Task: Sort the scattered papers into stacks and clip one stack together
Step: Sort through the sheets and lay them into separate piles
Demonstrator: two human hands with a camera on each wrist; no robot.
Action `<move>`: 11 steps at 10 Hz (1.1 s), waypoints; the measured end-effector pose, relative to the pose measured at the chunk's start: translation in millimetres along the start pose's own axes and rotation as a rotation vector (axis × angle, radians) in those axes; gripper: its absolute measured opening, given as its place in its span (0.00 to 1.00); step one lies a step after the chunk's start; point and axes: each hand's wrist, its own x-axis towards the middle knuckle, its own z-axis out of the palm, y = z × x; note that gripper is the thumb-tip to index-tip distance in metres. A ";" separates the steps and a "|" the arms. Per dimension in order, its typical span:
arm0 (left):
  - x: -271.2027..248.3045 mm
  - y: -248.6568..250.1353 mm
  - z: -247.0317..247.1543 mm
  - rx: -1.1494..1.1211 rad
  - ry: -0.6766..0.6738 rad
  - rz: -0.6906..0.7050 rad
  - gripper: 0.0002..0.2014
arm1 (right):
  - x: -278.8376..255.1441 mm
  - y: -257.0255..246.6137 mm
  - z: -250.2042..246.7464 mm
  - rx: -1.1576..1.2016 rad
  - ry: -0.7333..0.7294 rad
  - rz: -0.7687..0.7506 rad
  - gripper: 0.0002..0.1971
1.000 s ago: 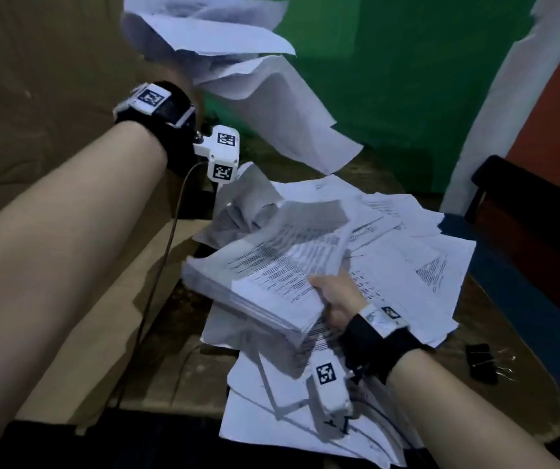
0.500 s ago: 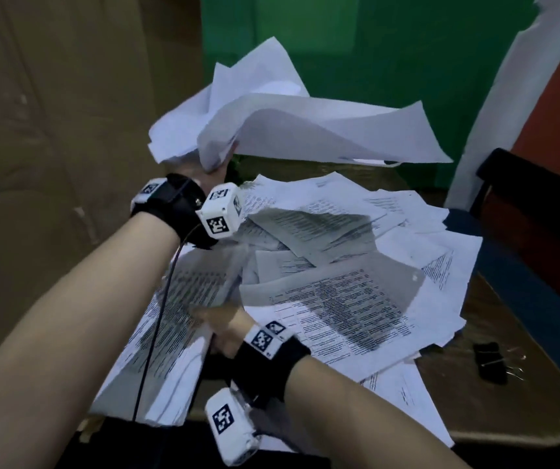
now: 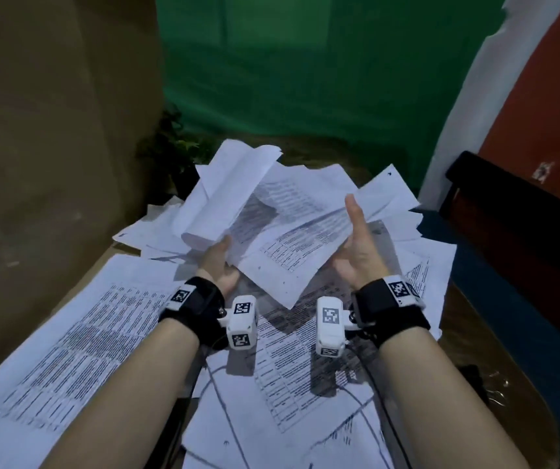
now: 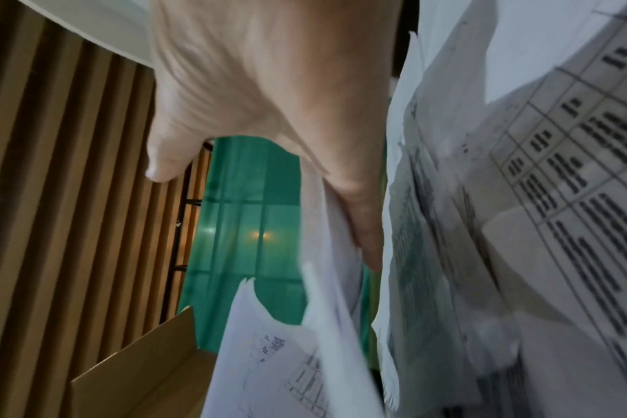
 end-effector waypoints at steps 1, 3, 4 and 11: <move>18.0 -17.3 -15.4 0.014 -0.063 -0.065 0.14 | 38.9 13.4 -37.1 -0.223 0.338 0.091 0.04; 45.2 -18.0 -33.6 0.020 0.034 0.038 0.21 | 63.5 24.9 -81.9 -0.376 0.500 0.254 0.08; 57.2 -16.5 -45.8 0.043 0.080 -0.025 0.23 | 65.9 23.3 -95.0 -0.264 0.541 0.204 0.17; 40.5 -14.3 -34.4 -0.034 -0.036 -0.023 0.28 | 50.7 26.5 -60.3 -0.495 0.470 0.229 0.03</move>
